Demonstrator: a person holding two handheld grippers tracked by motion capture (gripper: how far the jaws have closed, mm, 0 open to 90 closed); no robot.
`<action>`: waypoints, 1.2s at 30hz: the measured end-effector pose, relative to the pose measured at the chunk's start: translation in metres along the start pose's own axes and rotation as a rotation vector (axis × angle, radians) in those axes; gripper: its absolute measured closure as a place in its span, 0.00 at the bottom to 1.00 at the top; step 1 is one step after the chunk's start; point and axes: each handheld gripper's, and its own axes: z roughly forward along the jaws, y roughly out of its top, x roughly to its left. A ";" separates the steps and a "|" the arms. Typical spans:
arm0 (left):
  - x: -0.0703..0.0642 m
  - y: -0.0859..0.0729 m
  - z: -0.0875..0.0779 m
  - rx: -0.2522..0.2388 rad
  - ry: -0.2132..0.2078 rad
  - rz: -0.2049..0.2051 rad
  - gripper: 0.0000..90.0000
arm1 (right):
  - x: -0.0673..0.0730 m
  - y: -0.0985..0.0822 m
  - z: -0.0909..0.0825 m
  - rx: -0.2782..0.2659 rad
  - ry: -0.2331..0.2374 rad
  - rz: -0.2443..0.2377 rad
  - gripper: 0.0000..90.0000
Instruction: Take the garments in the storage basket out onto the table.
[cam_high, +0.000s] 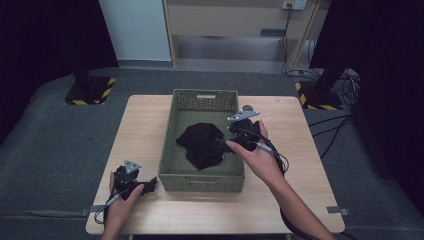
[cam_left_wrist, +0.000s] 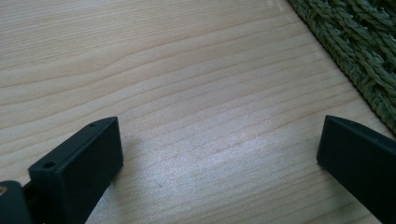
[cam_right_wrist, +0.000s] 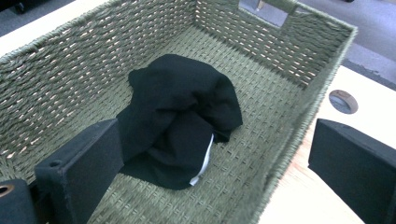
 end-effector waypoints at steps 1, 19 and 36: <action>0.000 0.000 0.000 0.000 0.000 0.000 0.00 | 0.002 0.001 0.003 0.003 0.003 -0.004 0.03; 0.000 0.000 0.000 0.000 0.000 0.000 0.00 | 0.020 0.011 0.039 0.029 0.025 -0.004 0.03; 0.000 0.000 0.000 0.000 0.000 0.000 0.00 | 0.022 0.012 0.072 0.071 0.028 0.024 0.03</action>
